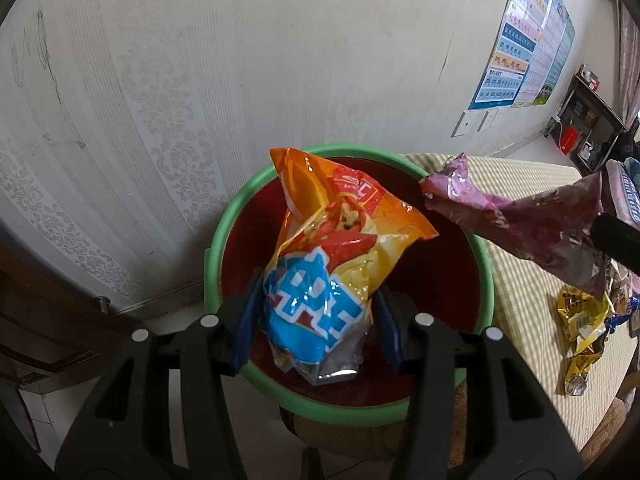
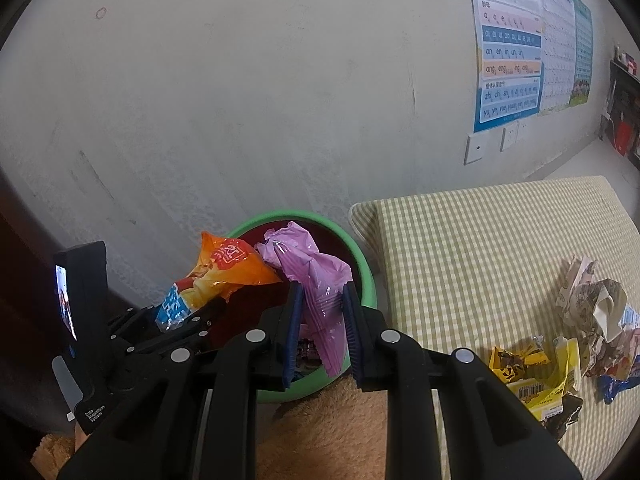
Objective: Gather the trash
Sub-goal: 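Carry both wrappers over the bin and open both grippers to drop them, then move both grippers back to the table and grasp the yellow wrapper with left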
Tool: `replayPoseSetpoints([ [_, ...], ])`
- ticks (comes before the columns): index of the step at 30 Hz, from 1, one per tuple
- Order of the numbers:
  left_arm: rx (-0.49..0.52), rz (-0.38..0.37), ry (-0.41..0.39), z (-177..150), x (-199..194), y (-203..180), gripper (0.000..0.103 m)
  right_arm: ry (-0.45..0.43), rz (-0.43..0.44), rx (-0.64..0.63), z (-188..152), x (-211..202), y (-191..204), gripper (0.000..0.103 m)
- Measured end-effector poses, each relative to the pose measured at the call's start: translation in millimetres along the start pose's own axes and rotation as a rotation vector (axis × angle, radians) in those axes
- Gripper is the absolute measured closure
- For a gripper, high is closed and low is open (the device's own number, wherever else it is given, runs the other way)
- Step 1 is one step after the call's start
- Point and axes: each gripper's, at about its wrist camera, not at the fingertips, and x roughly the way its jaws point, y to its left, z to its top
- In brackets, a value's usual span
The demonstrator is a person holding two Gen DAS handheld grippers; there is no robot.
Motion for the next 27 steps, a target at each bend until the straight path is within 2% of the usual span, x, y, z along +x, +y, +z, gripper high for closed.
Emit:
replayPoseSetpoints([
  [11,-0.009,0.011,-0.004,1.2,-1.2,-0.3,0.052,-0.004,-0.001,0.004,0.8,-2.0,0.4,0.079],
  [18,-0.011,0.019,-0.019,2.9,-3.8,0.7,0.038,-0.024,0.022,0.002,3.5,-6.7,3.2,0.076],
  [22,-0.008,0.023,-0.024,4.6,-6.0,0.4,0.035,-0.041,0.043,0.013,4.8,-11.1,3.7,0.065],
  [27,0.003,0.021,-0.027,5.3,-9.7,-3.9,0.034,-0.045,0.046,0.022,3.8,-18.1,1.1,0.065],
])
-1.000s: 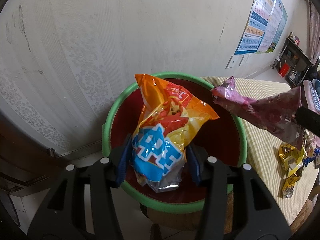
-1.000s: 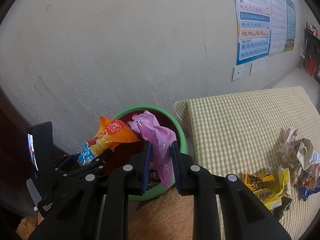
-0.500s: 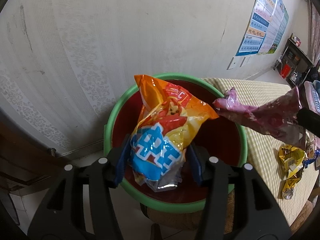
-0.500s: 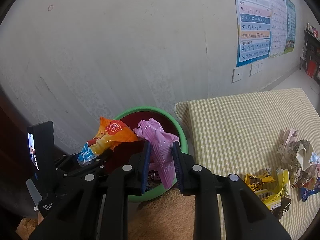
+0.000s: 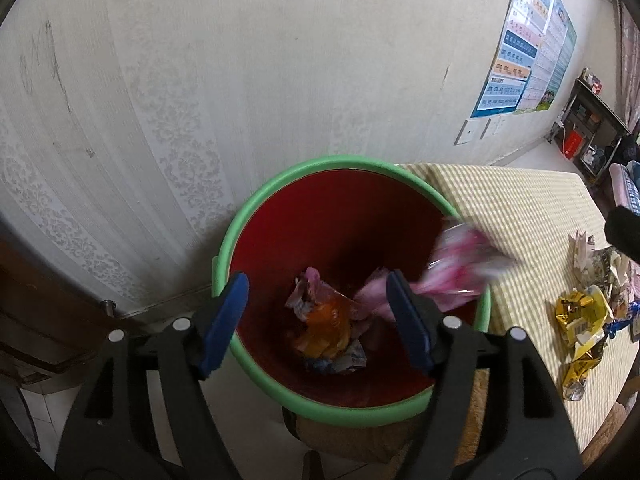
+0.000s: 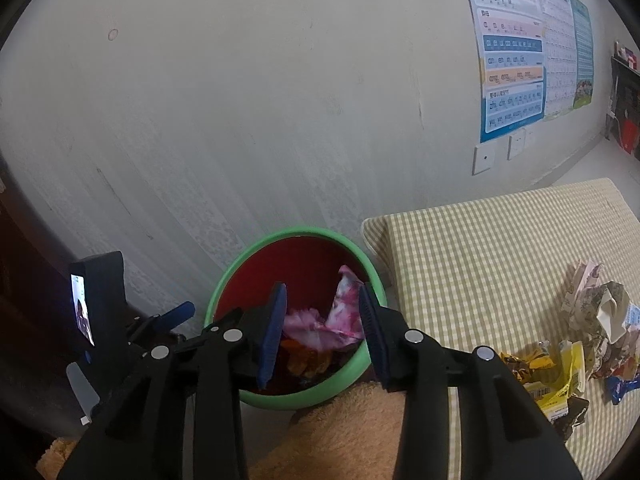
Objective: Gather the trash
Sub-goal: 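Move both grippers back to the table and grasp the yellow wrapper with left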
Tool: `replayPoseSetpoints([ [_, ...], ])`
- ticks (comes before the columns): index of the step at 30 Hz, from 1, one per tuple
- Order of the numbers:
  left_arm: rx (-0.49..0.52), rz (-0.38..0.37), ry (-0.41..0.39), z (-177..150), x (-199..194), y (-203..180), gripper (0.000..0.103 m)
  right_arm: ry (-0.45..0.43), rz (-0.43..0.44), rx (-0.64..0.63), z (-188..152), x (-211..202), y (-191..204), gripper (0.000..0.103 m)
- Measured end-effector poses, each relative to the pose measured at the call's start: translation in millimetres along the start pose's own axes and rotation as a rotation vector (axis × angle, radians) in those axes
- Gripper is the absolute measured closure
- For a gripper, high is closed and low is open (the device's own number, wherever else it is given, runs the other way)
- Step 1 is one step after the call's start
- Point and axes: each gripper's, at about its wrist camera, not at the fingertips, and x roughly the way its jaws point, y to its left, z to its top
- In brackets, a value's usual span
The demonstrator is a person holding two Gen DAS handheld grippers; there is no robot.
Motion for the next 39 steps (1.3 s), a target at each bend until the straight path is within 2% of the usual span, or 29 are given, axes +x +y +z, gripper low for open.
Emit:
replayPoseSetpoints([
  [4,0.015,-0.015,0.003,0.3,-1.3,-7.5,0.034,0.015,-0.015,0.003,-10.2,-5.1,-9.9,0.064],
  [8,-0.047,-0.086,0.020,-2.8,-4.4,-10.7,0.033,0.034,-0.059,0.022,-34.1,-14.3,-32.2,0.062],
  [12,0.015,-0.081,0.015,-1.0,-10.4,-29.0,0.033,0.055,-0.086,0.075,-48.1,-28.9,-60.3,0.061],
  [15,0.045,-0.088,-0.005,-1.0,-19.5,-42.4,0.033,0.049,-0.119,0.110,-59.2,-46.4,-81.3,0.055],
  [20,0.149,-0.142,0.018,-8.2,-19.3,-90.1,0.033,0.041,-0.211,0.187,-80.0,-78.8,-128.8,0.055],
  [24,0.240,-0.219,0.028,-15.7,-23.1,-137.8,0.033,0.013,-0.304,0.284,-97.7,-108.0,-173.2,0.054],
  [27,0.297,-0.297,0.070,-29.3,-22.9,-177.4,0.033,0.010,-0.324,0.378,-114.5,-119.2,-203.4,0.054],
  [31,0.382,-0.359,0.103,-47.7,-23.7,-217.7,0.033,-0.001,-0.332,0.447,-129.5,-132.8,-227.3,0.054],
  [36,0.471,-0.436,0.116,-51.3,-18.4,-264.3,0.033,-0.019,-0.301,0.514,-137.6,-140.1,-240.8,0.054],
  [38,0.499,-0.448,0.155,-52.9,-7.2,-281.2,0.033,-0.032,-0.302,0.522,-139.5,-142.8,-242.2,0.054],
  [39,0.513,-0.457,0.189,-56.1,0.8,-290.7,0.037,-0.036,-0.302,0.528,-139.4,-142.7,-243.4,0.054],
])
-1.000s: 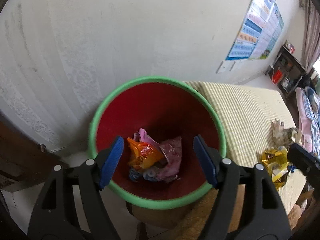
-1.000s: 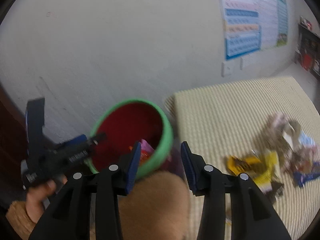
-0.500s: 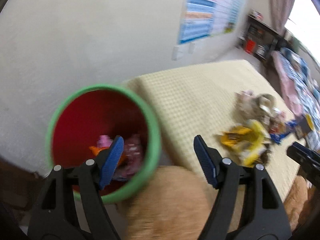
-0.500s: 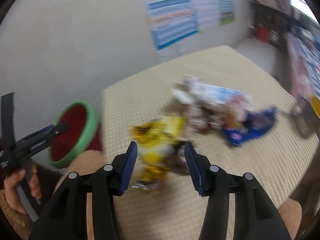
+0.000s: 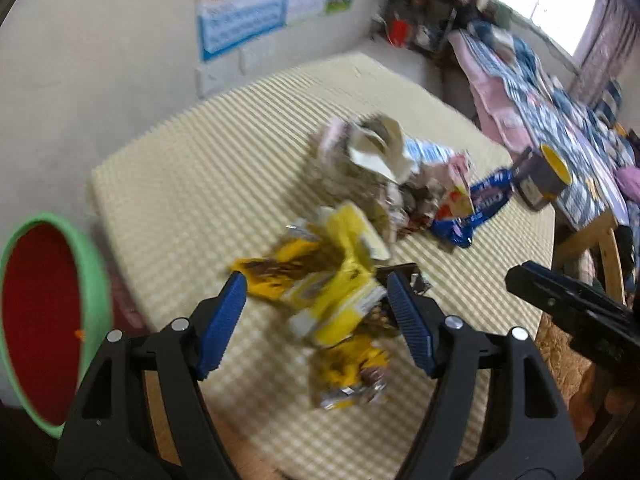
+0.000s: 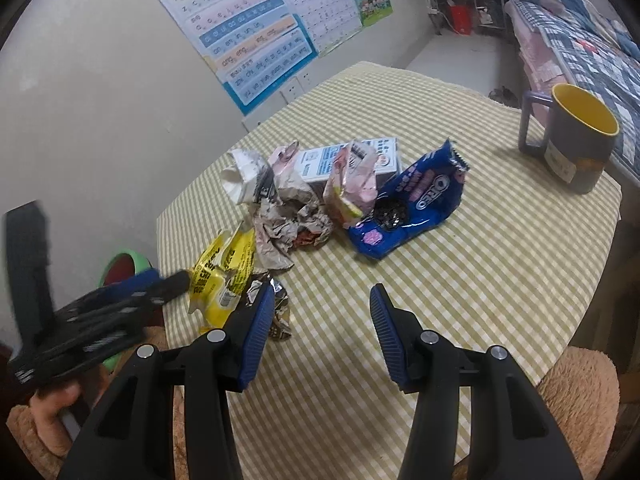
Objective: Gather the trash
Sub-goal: 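Move both grippers back to the table and grasp the yellow wrapper with left, then grasp the white-pink crumpled wrapper with the right gripper while left holds the yellow wrapper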
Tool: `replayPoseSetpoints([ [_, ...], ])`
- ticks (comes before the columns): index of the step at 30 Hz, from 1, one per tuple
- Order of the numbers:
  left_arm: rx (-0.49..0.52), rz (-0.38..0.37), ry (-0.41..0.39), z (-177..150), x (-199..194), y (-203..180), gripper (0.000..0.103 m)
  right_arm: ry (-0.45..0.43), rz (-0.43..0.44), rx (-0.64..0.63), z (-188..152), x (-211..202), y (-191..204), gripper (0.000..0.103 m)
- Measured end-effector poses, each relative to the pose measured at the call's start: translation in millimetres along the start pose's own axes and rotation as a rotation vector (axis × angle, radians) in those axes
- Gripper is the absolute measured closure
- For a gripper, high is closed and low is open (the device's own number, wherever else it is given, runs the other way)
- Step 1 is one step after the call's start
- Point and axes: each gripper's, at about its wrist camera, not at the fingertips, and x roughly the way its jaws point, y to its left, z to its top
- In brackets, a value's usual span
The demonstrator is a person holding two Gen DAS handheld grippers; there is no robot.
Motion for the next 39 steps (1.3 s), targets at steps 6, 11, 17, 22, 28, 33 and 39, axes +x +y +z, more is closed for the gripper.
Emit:
replayPoseSetpoints([
  [6,0.013,-0.042,0.070,-6.0,20.0,-13.5,0.066,-0.013,-0.007,0.024,1.3,-4.0,-10.9,0.054],
  [11,0.005,-0.033,-0.007,-10.6,-9.2,-9.1,0.073,-0.036,-0.020,0.014,13.6,-3.5,-12.6,0.054],
  [17,-0.039,-0.033,-0.053,-14.6,-27.0,2.2,0.073,-0.095,-0.048,0.049,38.4,-1.7,-22.8,0.054],
  [22,-0.050,-0.014,-0.076,-13.4,-32.5,3.8,0.073,-0.074,-0.009,0.095,58.9,17.9,-23.8,0.054],
  [28,-0.026,0.005,-0.104,-12.6,-42.9,5.4,0.073,-0.035,0.007,0.114,71.3,43.7,-15.0,0.054],
  [33,-0.042,-0.007,-0.100,-15.7,-44.3,6.8,0.073,-0.006,0.029,0.148,75.4,55.2,-19.8,0.072],
  [39,-0.033,0.024,-0.123,-19.1,-54.0,11.2,0.073,-0.013,0.064,0.134,68.0,49.2,-13.3,0.099],
])
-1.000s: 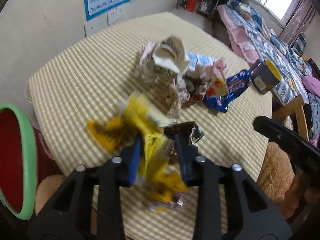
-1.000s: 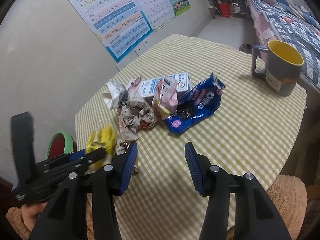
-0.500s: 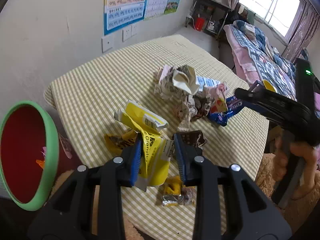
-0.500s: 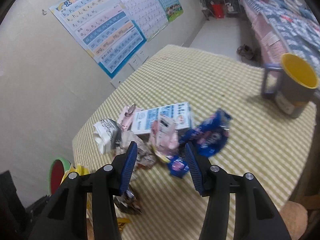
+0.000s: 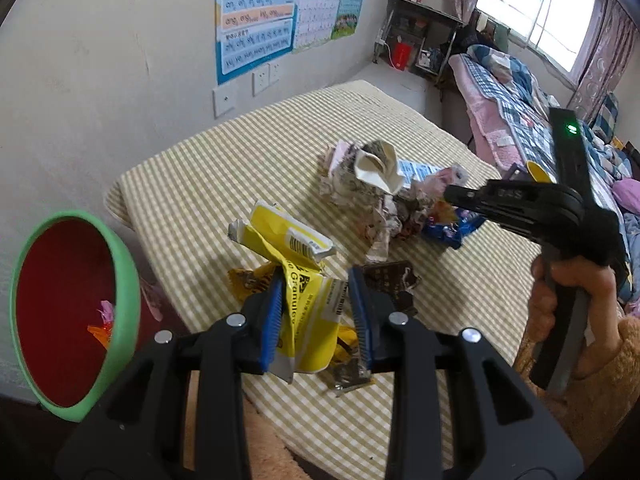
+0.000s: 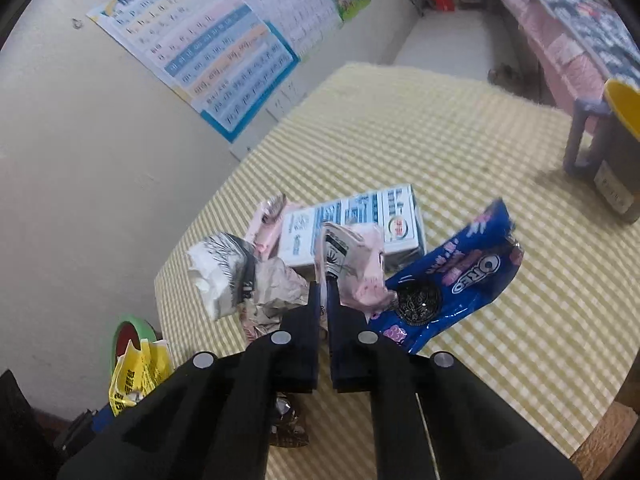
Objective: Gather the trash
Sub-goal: 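Grasp the white-pink crumpled wrapper with the right gripper while left holds the yellow wrapper, then carry both wrappers over the bin and open both grippers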
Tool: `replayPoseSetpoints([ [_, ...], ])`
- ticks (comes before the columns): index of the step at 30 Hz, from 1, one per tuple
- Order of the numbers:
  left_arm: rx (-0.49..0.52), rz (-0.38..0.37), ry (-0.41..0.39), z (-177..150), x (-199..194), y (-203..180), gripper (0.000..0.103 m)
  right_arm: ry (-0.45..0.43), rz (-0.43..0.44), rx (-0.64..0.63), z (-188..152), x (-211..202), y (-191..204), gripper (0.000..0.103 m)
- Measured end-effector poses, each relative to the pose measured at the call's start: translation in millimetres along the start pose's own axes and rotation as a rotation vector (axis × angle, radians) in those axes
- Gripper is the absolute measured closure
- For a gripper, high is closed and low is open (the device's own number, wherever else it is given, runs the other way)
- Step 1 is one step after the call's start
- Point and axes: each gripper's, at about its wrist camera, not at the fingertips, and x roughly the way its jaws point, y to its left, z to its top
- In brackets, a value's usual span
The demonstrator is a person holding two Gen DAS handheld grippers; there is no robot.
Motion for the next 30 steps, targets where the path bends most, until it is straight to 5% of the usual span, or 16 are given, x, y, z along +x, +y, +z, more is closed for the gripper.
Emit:
replayPoseSetpoints([
  [17,-0.078,0.075,-0.071,11.6,-17.7,33.0,0.073,-0.094,0.026,-0.161,-33.9,-51.2,56.0,0.099],
  [30,-0.162,0.110,-0.099,11.4,-30.2,69.4,0.073,-0.051,0.097,-0.263,-51.2,-51.7,102.4,0.099],
])
